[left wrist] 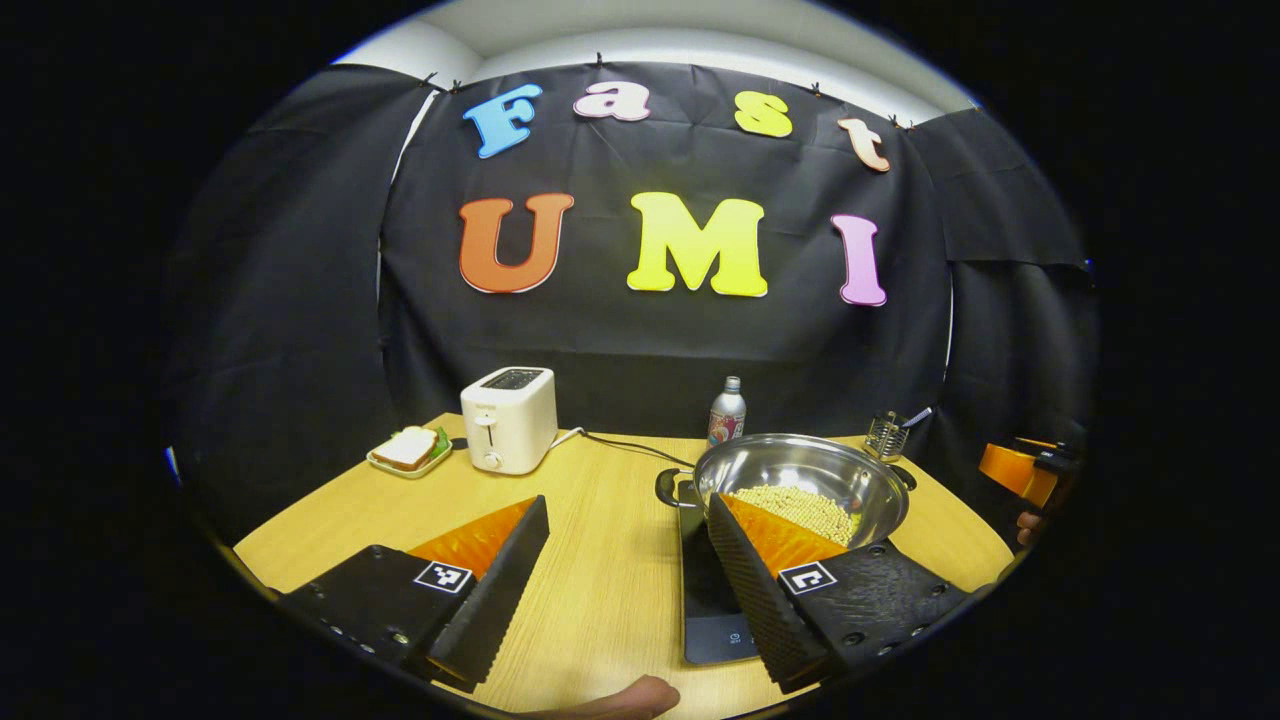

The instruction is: First push the handle of the pot to place it horizontally, then grasp the pot with both hands and set it on the induction cooktop.

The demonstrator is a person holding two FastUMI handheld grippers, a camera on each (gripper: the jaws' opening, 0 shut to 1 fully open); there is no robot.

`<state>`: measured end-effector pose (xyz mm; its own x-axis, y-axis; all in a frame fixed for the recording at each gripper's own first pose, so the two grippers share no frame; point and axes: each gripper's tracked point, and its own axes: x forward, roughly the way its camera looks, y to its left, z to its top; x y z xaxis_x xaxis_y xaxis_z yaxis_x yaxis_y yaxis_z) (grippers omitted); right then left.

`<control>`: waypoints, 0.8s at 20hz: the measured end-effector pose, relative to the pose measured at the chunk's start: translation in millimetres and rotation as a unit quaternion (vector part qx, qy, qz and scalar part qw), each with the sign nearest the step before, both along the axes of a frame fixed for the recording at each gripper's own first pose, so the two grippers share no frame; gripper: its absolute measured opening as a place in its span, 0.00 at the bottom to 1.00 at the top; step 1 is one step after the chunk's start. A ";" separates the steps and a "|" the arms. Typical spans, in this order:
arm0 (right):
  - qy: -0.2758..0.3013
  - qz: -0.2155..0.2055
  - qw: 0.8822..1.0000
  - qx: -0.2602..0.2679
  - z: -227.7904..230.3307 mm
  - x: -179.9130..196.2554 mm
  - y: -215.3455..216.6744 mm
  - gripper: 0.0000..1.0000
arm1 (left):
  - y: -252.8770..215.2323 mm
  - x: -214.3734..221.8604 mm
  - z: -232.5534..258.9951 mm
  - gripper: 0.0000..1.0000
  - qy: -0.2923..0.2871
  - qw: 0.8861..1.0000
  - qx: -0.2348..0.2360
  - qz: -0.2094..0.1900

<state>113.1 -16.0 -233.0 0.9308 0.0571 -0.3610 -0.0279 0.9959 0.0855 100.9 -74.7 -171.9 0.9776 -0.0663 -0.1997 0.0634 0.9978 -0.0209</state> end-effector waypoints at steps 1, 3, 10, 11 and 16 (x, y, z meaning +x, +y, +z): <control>-0.005 -0.004 1.000 -0.007 5.7 -6.4 -1.8 0.94 | 4.5 -6.8 7.8 0.95 -0.010 1.000 0.007 0.005; -0.017 -0.008 1.000 -0.013 21.5 -19.7 -1.2 0.94 | 8.3 -21.6 21.0 0.95 -0.022 1.000 0.013 0.009; -0.061 -0.006 0.998 -0.009 92.2 -71.0 1.3 0.96 | 16.5 -76.2 92.5 0.95 -0.091 0.995 0.029 0.017; -0.070 -0.005 0.998 -0.006 103.9 -77.3 1.2 0.96 | 16.2 -84.4 103.3 0.95 -0.099 0.994 0.030 0.018; -0.104 -0.023 0.994 -0.015 150.9 -104.0 -16.6 0.94 | 17.9 -117.2 135.3 0.84 -0.102 0.994 0.029 0.012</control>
